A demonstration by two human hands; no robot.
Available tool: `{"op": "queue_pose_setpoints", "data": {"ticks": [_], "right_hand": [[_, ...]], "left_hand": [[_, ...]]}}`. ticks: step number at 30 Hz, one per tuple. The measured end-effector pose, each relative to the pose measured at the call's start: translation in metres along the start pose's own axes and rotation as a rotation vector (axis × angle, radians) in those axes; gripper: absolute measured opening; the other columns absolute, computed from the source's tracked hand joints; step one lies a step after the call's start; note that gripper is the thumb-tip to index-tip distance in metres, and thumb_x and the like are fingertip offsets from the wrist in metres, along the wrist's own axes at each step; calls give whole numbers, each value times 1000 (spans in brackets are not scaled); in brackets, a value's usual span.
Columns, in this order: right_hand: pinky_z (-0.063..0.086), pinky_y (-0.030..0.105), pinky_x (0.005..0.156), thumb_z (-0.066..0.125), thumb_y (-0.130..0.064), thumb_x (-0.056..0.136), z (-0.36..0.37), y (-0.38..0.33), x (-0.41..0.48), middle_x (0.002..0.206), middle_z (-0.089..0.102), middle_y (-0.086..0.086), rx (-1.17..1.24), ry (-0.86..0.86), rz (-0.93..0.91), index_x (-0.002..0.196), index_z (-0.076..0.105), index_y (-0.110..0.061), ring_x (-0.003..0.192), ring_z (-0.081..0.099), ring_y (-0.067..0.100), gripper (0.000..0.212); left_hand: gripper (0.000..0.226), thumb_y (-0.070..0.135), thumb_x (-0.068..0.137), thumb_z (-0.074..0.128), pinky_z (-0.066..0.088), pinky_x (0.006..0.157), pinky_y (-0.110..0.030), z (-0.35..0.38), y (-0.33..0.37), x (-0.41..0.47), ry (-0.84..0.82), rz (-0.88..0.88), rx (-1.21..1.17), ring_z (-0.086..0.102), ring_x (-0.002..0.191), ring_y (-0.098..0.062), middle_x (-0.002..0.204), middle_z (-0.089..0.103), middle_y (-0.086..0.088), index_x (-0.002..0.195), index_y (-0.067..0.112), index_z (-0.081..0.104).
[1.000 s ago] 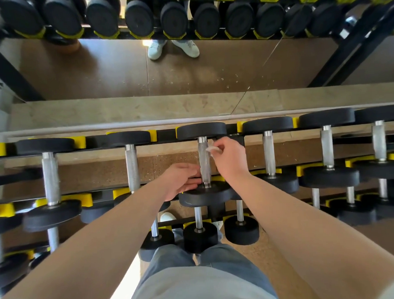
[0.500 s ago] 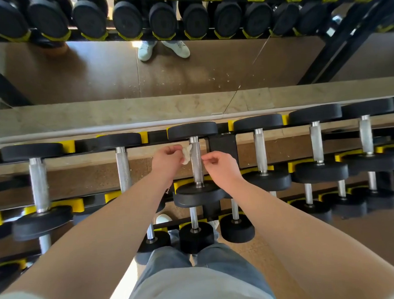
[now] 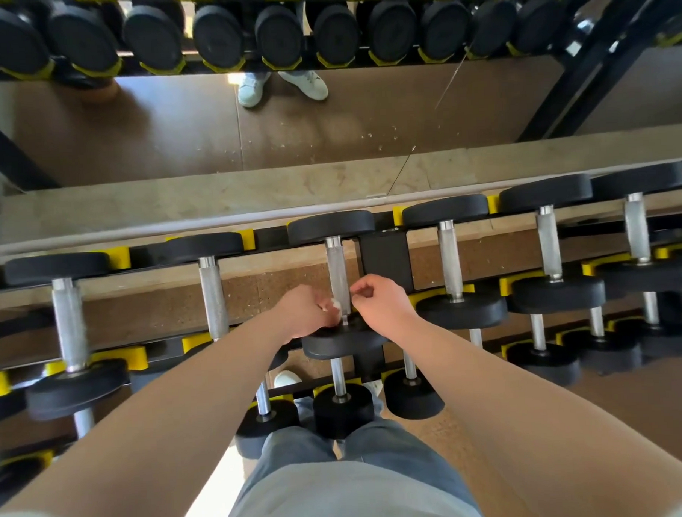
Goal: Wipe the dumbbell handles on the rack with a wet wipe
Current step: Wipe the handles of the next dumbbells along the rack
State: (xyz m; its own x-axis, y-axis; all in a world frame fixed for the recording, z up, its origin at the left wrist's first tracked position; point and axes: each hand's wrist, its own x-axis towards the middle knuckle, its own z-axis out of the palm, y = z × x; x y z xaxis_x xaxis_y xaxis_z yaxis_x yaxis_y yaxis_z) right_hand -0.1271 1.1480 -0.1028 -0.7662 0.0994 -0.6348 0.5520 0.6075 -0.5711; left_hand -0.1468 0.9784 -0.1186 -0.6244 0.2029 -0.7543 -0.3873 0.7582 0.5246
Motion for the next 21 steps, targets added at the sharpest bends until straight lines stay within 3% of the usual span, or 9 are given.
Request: {"op": "queue_pose_setpoints", "data": {"ticks": [1, 3, 7, 9, 11, 14, 16, 19, 21], "right_hand": [[43, 16, 70, 59, -20, 100, -1, -1, 1, 102, 63, -14, -3, -4, 7, 112, 66, -30, 94, 59, 5, 18], [43, 17, 68, 58, -21, 101, -2, -3, 2, 102, 63, -13, -4, -11, 20, 111, 67, -31, 92, 59, 4, 16], [47, 24, 84, 58, -22, 102, -5, -3, 4, 103, 64, -13, 13, -20, 33, 114, 70, -28, 97, 60, 6, 18], [49, 26, 89, 58, -24, 102, -6, -1, 4, 105, 65, -13, 19, -18, 38, 115, 71, -27, 99, 60, 7, 19], [51, 28, 92, 58, -25, 102, -7, 1, 4, 107, 66, -12, 13, -25, 47, 116, 71, -27, 102, 61, 9, 19], [54, 30, 93, 57, -25, 102, -5, 1, 5, 108, 67, -10, -16, -40, 55, 116, 71, -27, 102, 63, 10, 20], [53, 28, 87, 57, -25, 102, -5, 1, 7, 106, 66, -11, -39, -54, 61, 115, 70, -27, 99, 63, 10, 19], [50, 27, 85, 56, -25, 102, -6, 0, 11, 106, 66, -10, -54, -82, 68, 113, 71, -27, 99, 62, 11, 19], [51, 29, 90, 56, -26, 102, -8, 0, 13, 108, 68, -9, -39, -89, 72, 113, 72, -27, 102, 63, 12, 19]], "left_hand": [[2, 15, 88, 73, 56, 75, -31, 0, 0, 3, 18, -35, -121, 64, 86, -20, 92, 71, -10, 88, 13, 72], [16, 2, 84, 73, 60, 85, -39, 2, 2, 12, 96, -121, -392, 67, 91, -22, 98, 71, -10, 93, 14, 70], [31, -4, 91, 66, 60, 87, -35, 3, 10, 25, 273, -97, -869, 69, 97, -21, 108, 71, -9, 116, 14, 67], [24, -2, 96, 60, 60, 91, -37, 1, 10, 30, 218, -88, -980, 71, 101, -25, 113, 72, -16, 117, 8, 67], [19, -1, 100, 56, 62, 79, -31, -1, 9, 24, 66, -112, -923, 74, 93, -23, 110, 73, -17, 115, 5, 67], [19, -2, 96, 57, 54, 65, -26, -1, 6, 11, -57, -119, -373, 65, 76, -19, 82, 68, -10, 87, 8, 70], [25, -5, 93, 55, 51, 65, -27, -2, 7, 16, -84, -106, -213, 63, 78, -22, 78, 64, -10, 75, 9, 66], [21, -10, 96, 51, 61, 74, -29, -9, 10, 31, -176, -207, -518, 74, 93, -25, 111, 67, -16, 107, 3, 62], [27, -11, 97, 49, 62, 71, -30, -14, 15, 41, -123, -190, -761, 75, 90, -25, 115, 67, -18, 117, 4, 57]]}}
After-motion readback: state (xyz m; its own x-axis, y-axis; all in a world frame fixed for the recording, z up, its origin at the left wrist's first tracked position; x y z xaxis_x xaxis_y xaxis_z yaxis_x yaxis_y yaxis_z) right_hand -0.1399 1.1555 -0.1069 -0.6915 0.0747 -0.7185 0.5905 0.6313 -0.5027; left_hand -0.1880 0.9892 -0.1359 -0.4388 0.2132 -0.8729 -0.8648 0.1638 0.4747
